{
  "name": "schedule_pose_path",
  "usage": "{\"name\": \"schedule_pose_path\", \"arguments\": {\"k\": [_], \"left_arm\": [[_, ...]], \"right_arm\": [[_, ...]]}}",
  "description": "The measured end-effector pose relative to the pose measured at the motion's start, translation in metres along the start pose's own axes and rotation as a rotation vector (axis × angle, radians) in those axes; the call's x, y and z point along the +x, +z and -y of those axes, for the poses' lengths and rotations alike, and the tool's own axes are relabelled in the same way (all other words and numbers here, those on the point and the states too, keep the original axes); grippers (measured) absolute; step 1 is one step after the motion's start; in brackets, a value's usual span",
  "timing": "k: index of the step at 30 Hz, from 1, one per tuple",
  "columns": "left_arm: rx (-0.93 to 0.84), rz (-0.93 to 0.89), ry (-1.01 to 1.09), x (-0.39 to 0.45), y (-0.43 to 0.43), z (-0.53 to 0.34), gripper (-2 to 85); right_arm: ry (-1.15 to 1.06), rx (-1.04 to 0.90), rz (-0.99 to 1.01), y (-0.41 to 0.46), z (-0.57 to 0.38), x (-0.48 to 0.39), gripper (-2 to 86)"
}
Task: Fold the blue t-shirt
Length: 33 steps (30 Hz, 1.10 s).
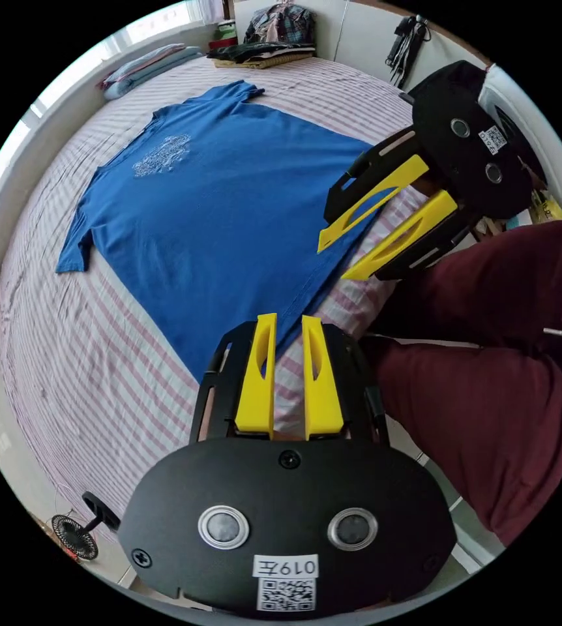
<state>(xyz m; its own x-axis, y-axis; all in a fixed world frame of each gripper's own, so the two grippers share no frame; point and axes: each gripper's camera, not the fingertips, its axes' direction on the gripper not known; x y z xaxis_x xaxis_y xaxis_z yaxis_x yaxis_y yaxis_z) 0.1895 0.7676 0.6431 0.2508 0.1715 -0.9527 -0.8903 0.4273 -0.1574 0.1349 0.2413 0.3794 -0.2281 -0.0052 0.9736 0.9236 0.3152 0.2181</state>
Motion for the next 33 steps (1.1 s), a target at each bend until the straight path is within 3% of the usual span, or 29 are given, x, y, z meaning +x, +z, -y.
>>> {"name": "schedule_pose_path", "arguments": {"k": [33], "left_arm": [[-0.050, 0.019, 0.104, 0.078, -0.093, 0.088, 0.3]], "right_arm": [[-0.034, -0.065, 0.011, 0.087, 0.080, -0.101, -1.0]]}}
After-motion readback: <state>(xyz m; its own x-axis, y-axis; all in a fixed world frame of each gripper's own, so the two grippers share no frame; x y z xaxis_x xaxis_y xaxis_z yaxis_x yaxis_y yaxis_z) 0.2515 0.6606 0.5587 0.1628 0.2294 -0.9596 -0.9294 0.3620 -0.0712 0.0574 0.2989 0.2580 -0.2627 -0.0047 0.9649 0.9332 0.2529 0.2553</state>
